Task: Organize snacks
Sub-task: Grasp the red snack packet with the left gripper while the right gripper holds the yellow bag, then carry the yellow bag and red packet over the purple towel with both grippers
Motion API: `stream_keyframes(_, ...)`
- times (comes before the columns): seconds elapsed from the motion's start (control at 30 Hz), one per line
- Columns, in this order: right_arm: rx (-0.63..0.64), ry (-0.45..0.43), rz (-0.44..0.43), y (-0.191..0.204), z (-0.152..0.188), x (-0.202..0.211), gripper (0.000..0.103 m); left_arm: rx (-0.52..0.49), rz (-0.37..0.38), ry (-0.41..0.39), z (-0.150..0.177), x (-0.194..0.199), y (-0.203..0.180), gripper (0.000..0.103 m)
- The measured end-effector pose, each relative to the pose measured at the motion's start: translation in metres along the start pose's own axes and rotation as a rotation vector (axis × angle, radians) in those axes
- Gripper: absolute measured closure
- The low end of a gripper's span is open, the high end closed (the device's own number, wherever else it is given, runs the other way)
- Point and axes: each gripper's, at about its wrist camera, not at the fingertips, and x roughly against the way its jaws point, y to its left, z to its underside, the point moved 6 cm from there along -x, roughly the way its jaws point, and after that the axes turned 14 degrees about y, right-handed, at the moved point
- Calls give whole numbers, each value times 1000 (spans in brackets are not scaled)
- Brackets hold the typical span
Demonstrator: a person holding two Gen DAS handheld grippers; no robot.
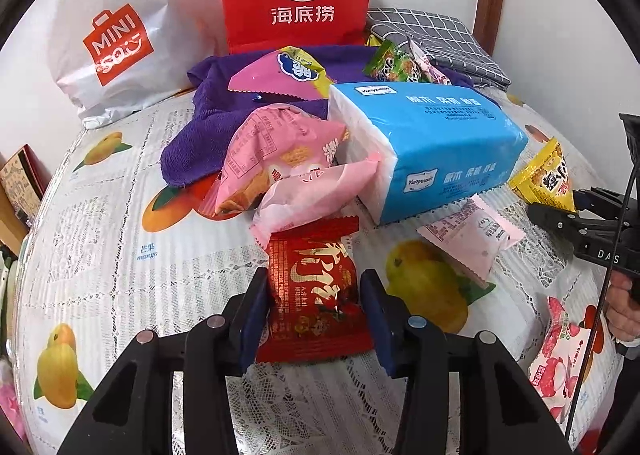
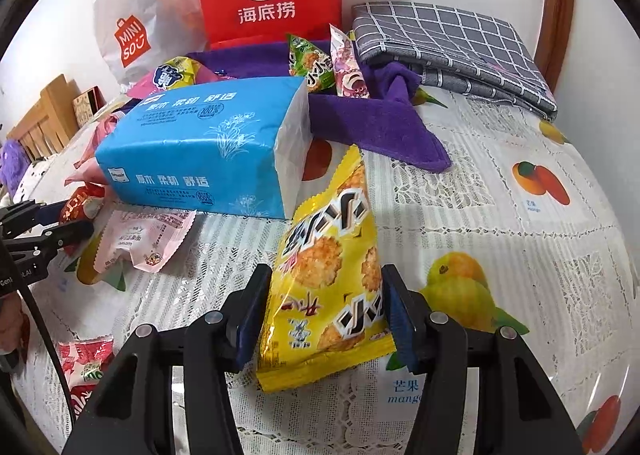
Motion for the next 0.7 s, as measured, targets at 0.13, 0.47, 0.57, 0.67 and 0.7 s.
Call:
stream_keyframes(0.13, 6, 7, -10, 0, -1, -1, 45, 0, 2, -1, 0, 0, 1, 59)
stream_keyframes(0.47, 18, 0, 28, 2, 0, 3, 60, -6, 87, 41, 13, 10, -5, 63)
stream_keyframes(0.57, 29, 19, 38, 4, -2, 10, 60, -20, 86, 38, 19, 22, -8, 63)
stream_keyframes(0.67, 25, -12, -8, 7, -7, 29, 60, -12, 105, 26, 20, 36, -9, 63)
stream_keyframes(0.7, 20, -27, -15, 8, -9, 38, 60, -7, 117, 24, 18, 40, -10, 63)
